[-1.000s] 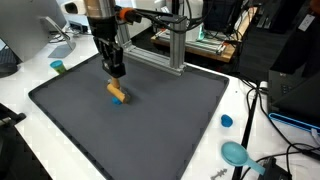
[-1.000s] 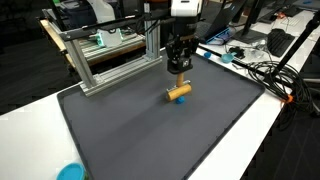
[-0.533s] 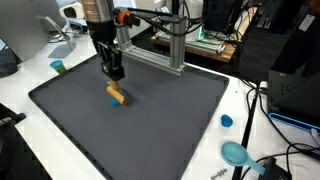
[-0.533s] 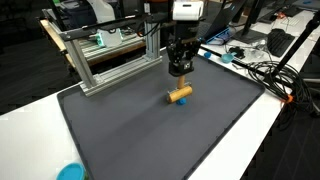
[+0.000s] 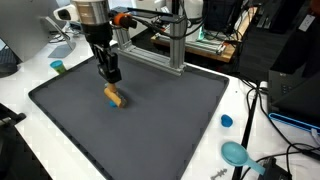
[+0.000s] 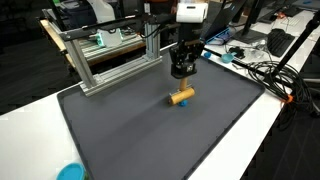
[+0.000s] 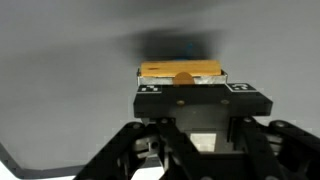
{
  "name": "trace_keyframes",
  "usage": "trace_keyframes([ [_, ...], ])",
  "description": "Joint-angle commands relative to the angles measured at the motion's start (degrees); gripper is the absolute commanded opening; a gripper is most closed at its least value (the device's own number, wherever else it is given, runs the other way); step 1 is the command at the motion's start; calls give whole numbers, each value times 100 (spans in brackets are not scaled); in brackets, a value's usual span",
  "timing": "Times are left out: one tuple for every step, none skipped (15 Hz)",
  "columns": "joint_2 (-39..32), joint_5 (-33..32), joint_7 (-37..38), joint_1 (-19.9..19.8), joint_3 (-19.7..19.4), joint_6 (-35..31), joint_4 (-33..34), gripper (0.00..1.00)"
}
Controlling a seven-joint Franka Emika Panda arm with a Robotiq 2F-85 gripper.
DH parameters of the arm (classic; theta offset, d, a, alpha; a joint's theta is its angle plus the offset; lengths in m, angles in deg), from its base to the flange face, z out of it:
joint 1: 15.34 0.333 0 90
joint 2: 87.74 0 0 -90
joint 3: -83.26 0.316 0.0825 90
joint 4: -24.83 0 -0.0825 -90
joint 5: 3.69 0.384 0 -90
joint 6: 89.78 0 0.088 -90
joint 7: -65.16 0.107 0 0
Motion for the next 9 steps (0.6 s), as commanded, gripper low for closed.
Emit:
trace_keyframes([
  [-428,73,81,45,-55,361,440,22],
  [-478,92,89,32,-54,409,489,22],
  [-521,130,81,13,-41,432,540,22],
  [-561,199,61,-17,-18,434,582,22],
  [-595,281,39,-47,3,405,616,22],
  [-628,389,-14,-93,36,403,658,22],
  [-663,493,-40,-134,55,385,695,22],
  [-694,606,-22,-172,60,437,743,22],
  [-300,345,20,-42,-39,492,463,22],
])
